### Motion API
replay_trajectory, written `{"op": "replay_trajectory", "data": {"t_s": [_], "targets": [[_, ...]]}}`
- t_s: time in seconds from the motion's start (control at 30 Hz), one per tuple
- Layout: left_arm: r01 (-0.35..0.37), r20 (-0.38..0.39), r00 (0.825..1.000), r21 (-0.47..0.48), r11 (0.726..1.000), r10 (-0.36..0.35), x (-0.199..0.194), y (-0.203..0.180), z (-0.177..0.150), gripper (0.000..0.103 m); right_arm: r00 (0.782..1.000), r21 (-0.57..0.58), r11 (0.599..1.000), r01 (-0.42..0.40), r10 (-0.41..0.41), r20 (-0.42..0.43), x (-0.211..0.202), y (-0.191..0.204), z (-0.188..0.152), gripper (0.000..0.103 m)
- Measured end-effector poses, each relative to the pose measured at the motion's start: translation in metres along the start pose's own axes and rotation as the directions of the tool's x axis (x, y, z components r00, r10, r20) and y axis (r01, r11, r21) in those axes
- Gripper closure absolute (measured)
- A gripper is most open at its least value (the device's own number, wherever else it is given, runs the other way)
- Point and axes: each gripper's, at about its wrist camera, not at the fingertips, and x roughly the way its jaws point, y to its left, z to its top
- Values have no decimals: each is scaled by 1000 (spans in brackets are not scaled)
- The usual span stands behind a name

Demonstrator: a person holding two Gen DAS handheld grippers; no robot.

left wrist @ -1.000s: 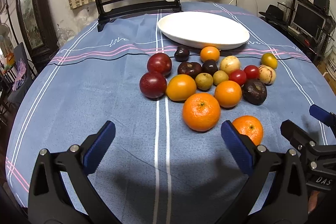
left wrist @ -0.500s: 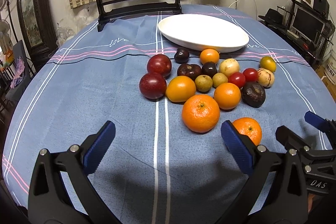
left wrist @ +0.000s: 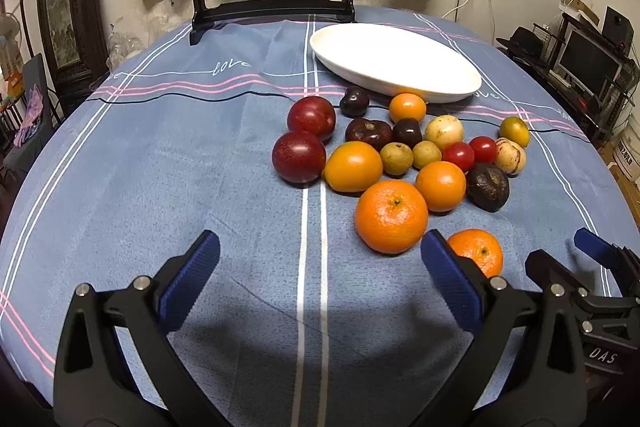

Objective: Organize fruits

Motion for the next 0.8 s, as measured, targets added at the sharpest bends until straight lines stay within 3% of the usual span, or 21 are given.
{"op": "replay_trajectory", "data": {"t_s": [0.8], "targets": [[-16, 9, 1000, 20, 1000, 15, -1, -4, -2, 2, 1000, 1, 1000, -1, 1, -1, 0, 0, -1, 1]]}}
